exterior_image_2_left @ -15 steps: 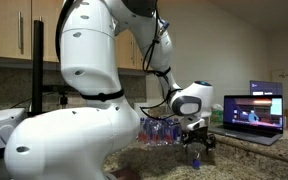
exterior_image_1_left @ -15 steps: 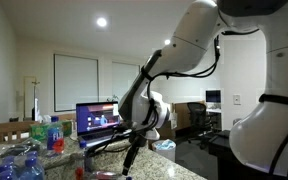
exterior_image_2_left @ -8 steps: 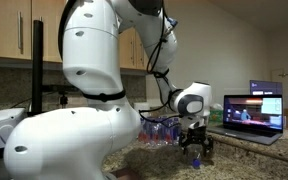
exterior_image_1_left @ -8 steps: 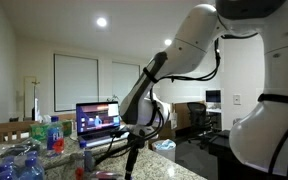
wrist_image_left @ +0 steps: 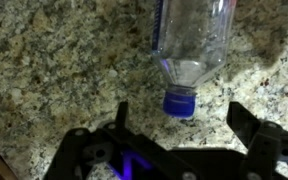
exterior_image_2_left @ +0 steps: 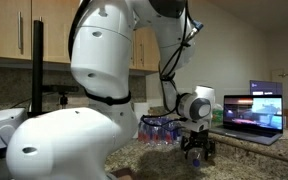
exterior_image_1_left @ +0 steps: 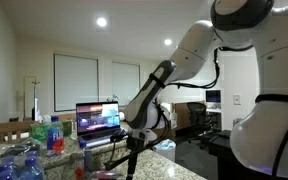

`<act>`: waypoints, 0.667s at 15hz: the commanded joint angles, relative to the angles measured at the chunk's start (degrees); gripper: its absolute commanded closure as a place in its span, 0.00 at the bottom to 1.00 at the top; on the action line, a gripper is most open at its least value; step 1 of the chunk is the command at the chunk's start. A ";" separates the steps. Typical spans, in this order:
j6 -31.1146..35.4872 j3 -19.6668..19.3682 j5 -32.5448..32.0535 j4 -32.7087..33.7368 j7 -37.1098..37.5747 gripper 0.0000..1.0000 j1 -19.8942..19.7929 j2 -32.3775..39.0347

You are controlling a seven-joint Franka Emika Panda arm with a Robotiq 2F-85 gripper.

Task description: Put the water bottles upright

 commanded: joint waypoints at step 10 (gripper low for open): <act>3.86 -35.05 1.60 17.83 -6.95 0.52 38.45 18.86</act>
